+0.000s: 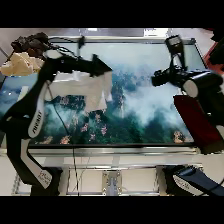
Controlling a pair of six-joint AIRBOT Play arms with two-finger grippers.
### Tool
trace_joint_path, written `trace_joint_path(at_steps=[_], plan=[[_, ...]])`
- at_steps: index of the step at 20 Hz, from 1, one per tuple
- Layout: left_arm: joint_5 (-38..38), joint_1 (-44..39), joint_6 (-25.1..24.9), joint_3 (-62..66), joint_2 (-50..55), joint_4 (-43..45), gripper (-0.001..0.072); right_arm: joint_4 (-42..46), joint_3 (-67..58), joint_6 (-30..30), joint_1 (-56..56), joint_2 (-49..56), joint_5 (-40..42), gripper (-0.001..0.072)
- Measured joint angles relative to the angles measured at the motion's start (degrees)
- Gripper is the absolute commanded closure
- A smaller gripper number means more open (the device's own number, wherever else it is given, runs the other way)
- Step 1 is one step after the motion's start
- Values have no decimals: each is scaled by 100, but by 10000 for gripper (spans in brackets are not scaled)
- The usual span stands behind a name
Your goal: Fold the shirts.
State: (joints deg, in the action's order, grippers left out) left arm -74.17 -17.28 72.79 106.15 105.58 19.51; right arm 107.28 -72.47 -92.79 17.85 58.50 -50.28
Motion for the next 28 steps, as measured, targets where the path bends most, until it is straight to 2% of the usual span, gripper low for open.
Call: trace_joint_path(at_steps=[1,2,3,4,5,7,9,11,14,16,18,19,23,25,28], plan=[[188,-380,0,0,13,205,700,243,-33,-59,0,-192,-98,308],[437,-761,7,0,42,393,609,420,-59,-96,0,-350,-129,308],[748,-1106,26,0,74,540,300,560,-76,-133,0,-479,-190,306],[1073,-1373,52,4,98,625,68,636,-83,-168,0,-564,-286,306],[1408,-1572,70,26,111,688,41,684,-90,-225,0,-634,-358,306],[1969,-1740,79,175,127,798,41,549,-11,-354,0,-717,-597,305],[2197,-1587,90,437,111,870,41,-66,310,-411,0,-763,-774,305],[2177,-1156,122,691,37,911,42,-977,949,-433,0,-767,-822,304],[1714,-203,214,881,-85,1029,42,-2726,2164,-393,26,-660,-72,303],[1386,457,367,922,-122,1169,42,-4061,2774,-63,114,-402,809,167],[1152,1032,529,942,-142,1357,42,-5423,3064,422,295,70,1596,151],[1075,1287,629,949,-149,1480,42,-6118,3106,721,420,400,1912,110],[898,1937,776,960,-160,1797,42,-8529,2632,1849,761,1823,2765,101],[861,2120,741,960,-160,1888,42,-9230,2188,2216,809,2378,3012,104],[837,2234,586,960,-160,2028,42,-9650,1720,2398,774,2835,3316,109]])
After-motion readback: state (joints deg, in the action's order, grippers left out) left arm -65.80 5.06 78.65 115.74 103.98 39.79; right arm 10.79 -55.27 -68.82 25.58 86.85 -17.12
